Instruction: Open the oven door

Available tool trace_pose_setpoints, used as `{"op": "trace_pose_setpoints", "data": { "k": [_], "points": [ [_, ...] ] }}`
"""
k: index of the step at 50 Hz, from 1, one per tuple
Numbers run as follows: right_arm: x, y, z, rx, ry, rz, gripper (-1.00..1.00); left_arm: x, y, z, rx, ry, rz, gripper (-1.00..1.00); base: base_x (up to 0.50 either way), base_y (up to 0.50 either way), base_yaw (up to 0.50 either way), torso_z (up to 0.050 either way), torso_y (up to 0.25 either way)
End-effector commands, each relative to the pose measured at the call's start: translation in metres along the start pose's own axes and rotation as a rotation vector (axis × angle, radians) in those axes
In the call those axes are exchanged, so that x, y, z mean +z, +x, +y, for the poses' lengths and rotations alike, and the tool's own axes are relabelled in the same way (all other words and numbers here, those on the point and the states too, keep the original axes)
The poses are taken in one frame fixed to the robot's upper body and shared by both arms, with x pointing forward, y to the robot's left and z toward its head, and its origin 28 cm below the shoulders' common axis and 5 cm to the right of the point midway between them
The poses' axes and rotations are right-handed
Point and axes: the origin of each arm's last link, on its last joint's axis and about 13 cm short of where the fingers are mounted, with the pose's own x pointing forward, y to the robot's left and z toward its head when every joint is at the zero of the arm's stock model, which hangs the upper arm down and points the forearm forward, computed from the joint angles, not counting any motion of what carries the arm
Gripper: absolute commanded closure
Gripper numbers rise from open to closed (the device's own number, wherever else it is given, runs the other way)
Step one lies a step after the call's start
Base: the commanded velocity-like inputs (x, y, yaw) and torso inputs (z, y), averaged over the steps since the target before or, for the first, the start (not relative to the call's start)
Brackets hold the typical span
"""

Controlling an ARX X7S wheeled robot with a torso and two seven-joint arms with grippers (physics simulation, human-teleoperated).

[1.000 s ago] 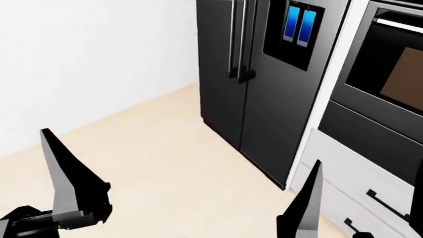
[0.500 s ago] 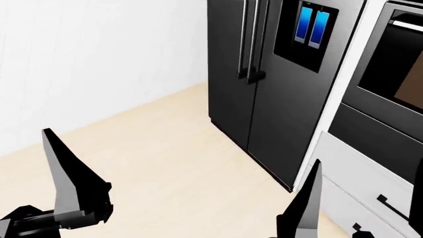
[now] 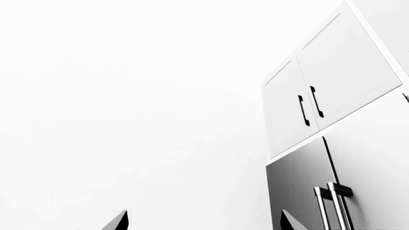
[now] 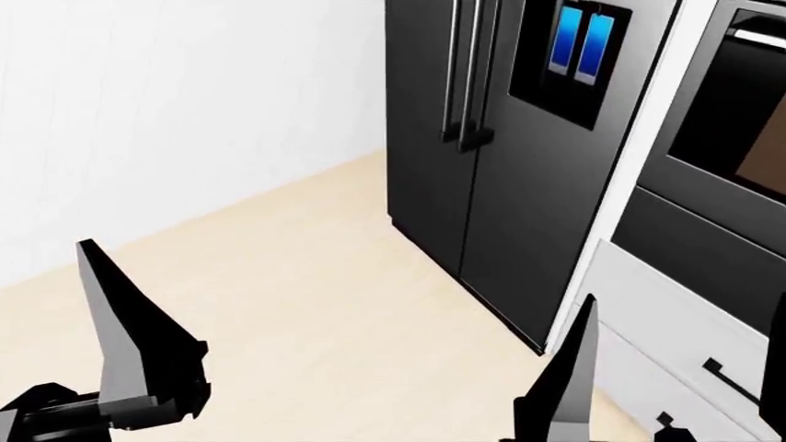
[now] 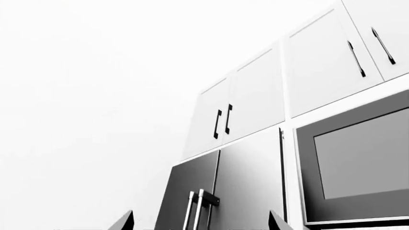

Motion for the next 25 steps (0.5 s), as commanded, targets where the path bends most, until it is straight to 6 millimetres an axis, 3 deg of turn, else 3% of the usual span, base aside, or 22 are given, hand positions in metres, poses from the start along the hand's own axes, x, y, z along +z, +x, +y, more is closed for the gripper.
{"op": "trace_pose_setpoints", "data": {
  "k": [1,25],
  "points": [
    [-0.0002,0.0003,0.0001,-0.001,-0.001,0.001,-1.0,0.0001,0.0002,0.0,-0.002,0.0,-0.001,-1.0,0.0,0.0,0.0,-0.022,0.0],
    [-0.0003,0.0,-0.0002,-0.002,0.0,0.001,-1.0,-0.0001,0.0006,-0.0006,-0.002,-0.001,-0.001,-1.0,0.0,0.0,0.0,-0.022,0.0]
  ]
}}
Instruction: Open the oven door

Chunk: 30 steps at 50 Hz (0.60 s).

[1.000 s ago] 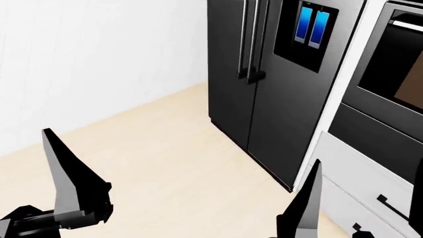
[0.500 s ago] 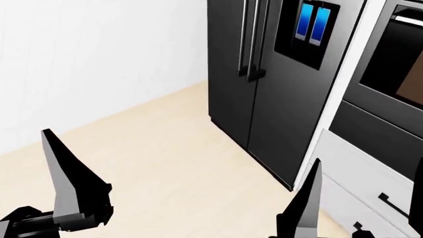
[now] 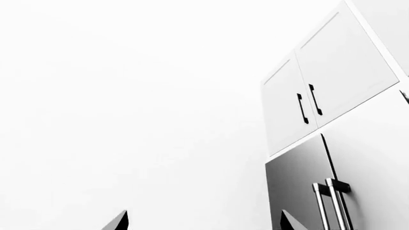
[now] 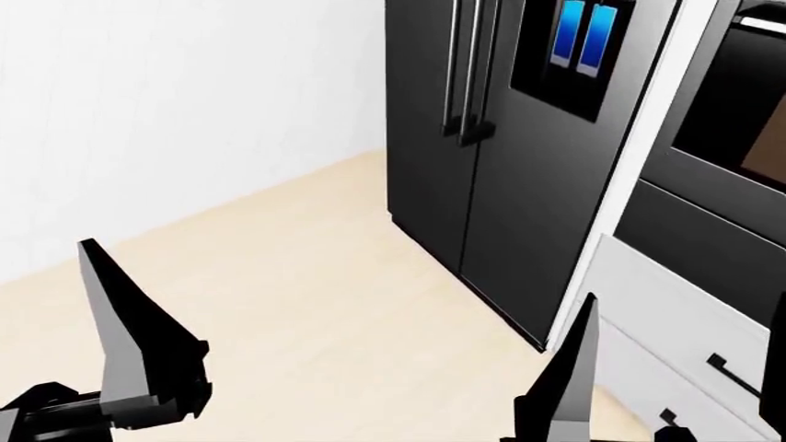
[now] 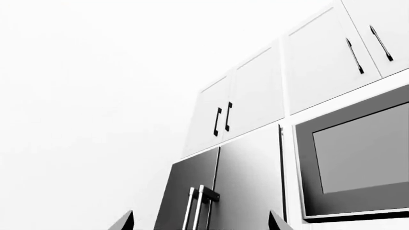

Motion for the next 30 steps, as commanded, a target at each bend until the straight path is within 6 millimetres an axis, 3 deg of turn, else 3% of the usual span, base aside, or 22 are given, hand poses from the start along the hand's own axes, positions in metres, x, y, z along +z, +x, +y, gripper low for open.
{"op": "trace_pose_setpoints", "data": {
  "k": [1,30],
  "points": [
    [0.0001,-0.0002,0.0,-0.001,0.0,0.0,-1.0,0.0,0.0003,-0.0001,0.0,0.0,0.0,-1.0,0.0,0.0,0.0,-0.022,0.0],
    [0.0003,-0.0002,0.0006,-0.001,0.0,0.001,-1.0,0.0004,-0.0011,0.0011,-0.001,0.001,0.0,-1.0,0.0,0.0,0.0,-0.022,0.0]
  ]
}}
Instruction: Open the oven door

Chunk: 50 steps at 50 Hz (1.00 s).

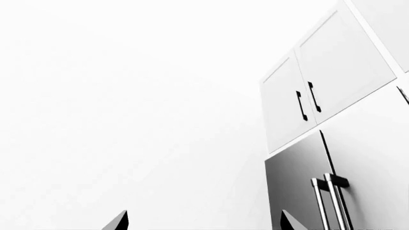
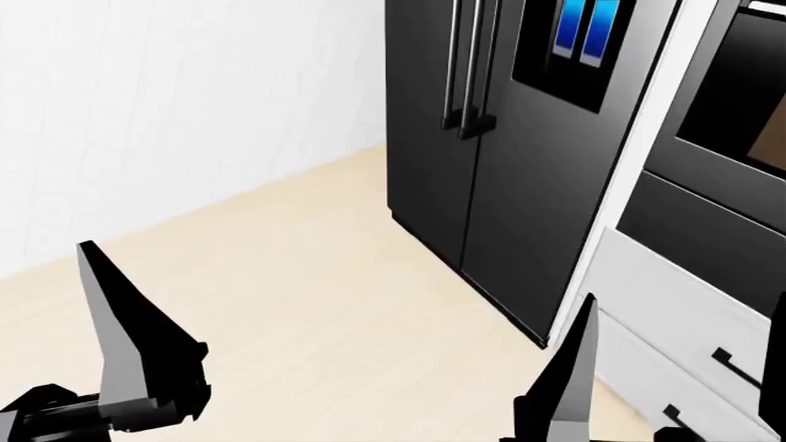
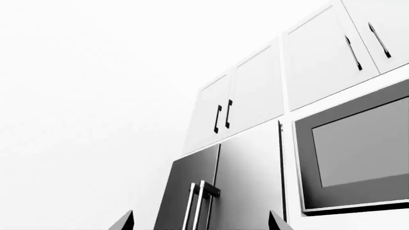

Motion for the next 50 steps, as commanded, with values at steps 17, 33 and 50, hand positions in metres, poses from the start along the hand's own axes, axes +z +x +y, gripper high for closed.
{"op": "trace_pose_setpoints", "data": {
  "k": [17,33,50],
  "points": [
    [0.0001,-0.0003,-0.0003,-0.001,0.0,0.001,-1.0,-0.0006,-0.0002,-0.0007,0.0,0.001,0.0,-1.0,0.0,0.0,0.0,-0.022,0.0],
    [0.0001,-0.0004,-0.0001,-0.001,0.0,0.001,-1.0,-0.0007,-0.0003,-0.0002,0.0,0.001,0.001,-1.0,0.0,0.0,0.0,-0.022,0.0],
    [0.0,-0.0002,-0.0002,-0.002,0.001,0.0,-1.0,-0.0009,0.0005,-0.0007,0.001,0.004,0.003,-1.0,0.0,0.0,0.0,-0.018,0.0]
  ]
}}
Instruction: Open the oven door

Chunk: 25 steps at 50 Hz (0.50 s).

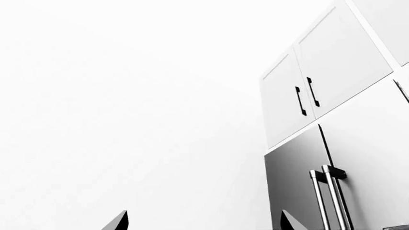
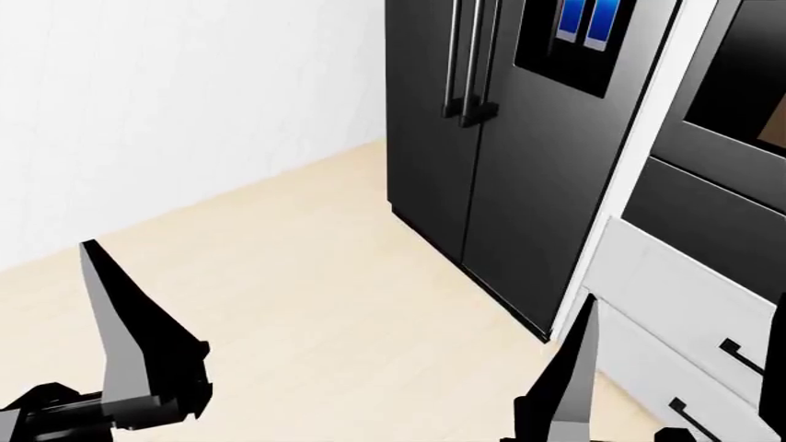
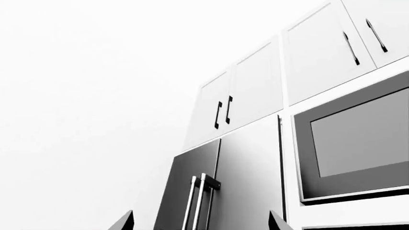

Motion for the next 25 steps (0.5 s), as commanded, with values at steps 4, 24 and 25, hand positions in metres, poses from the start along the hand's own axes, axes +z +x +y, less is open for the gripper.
{"op": "trace_pose_setpoints", "data": {
  "k": [4,24,25],
  "points": [
    [-0.0003,0.0004,-0.0003,-0.001,0.001,-0.002,-1.0,-0.0001,0.0003,-0.0003,0.0,0.002,0.001,-1.0,0.0,0.0,0.0,0.0,0.0],
    [-0.0004,0.0004,-0.0002,0.002,0.004,0.006,-1.0,-0.0006,0.0,0.0001,0.004,0.003,0.002,-1.0,0.04,-0.03,0.0,0.0,0.0],
    [-0.0004,0.0004,-0.0002,0.003,0.004,0.006,-1.0,-0.0006,0.0,0.0001,0.004,0.003,0.002,-1.0,0.09,-0.07,0.0,0.0,0.0]
  ]
}}
